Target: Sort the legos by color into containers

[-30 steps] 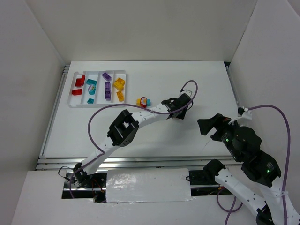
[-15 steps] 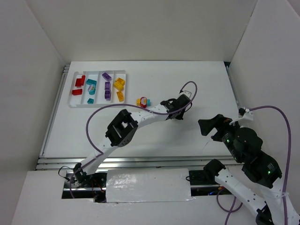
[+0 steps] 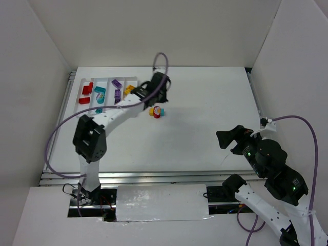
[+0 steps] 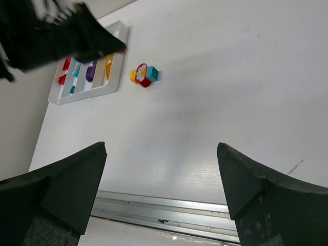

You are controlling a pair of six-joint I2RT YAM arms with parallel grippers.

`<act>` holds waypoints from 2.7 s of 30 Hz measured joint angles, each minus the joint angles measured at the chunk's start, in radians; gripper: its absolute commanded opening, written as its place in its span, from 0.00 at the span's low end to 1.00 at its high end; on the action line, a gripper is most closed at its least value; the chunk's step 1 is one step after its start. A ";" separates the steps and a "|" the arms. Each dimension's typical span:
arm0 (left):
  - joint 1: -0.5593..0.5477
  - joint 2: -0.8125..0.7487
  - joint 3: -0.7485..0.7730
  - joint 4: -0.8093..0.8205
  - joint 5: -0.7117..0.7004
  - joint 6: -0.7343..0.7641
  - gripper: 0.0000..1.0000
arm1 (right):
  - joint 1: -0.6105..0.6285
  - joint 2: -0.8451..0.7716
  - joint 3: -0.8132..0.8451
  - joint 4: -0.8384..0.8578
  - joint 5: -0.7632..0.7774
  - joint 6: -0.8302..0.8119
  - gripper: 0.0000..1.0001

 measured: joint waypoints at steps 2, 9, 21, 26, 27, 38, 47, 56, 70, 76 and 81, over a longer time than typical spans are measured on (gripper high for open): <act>0.109 -0.070 -0.005 -0.014 -0.011 -0.020 0.00 | 0.000 0.000 0.000 0.002 -0.013 -0.001 0.95; 0.580 -0.067 0.052 -0.157 -0.098 -0.145 0.00 | 0.000 0.004 -0.003 0.026 -0.063 -0.003 0.95; 0.880 0.166 0.115 -0.317 -0.103 -0.258 0.00 | 0.000 0.017 -0.063 0.047 -0.125 -0.007 0.97; 0.935 0.127 0.039 -0.296 -0.112 -0.282 0.05 | 0.000 0.027 -0.073 0.057 -0.140 -0.016 0.97; 0.945 0.126 0.027 -0.294 -0.111 -0.282 0.06 | 0.000 0.031 -0.074 0.064 -0.143 -0.018 0.97; 0.969 0.126 0.006 -0.259 -0.076 -0.272 0.72 | 0.000 0.100 -0.106 0.129 -0.174 -0.024 0.98; 0.969 0.099 -0.013 -0.245 -0.065 -0.280 0.89 | 0.000 0.117 -0.111 0.143 -0.182 -0.024 0.98; 0.931 -0.116 -0.038 -0.275 -0.032 -0.269 0.90 | 0.000 0.264 -0.143 0.238 -0.217 -0.020 0.99; 0.659 -1.031 -0.565 -0.232 0.314 0.014 0.99 | 0.007 1.353 0.378 0.342 -0.223 -0.047 1.00; 0.632 -1.185 -0.804 -0.231 0.351 0.074 1.00 | 0.010 1.658 0.716 0.298 -0.219 -0.047 1.00; 0.631 -1.147 -0.811 -0.225 0.372 0.098 0.99 | 0.011 1.845 0.930 0.235 -0.187 -0.043 1.00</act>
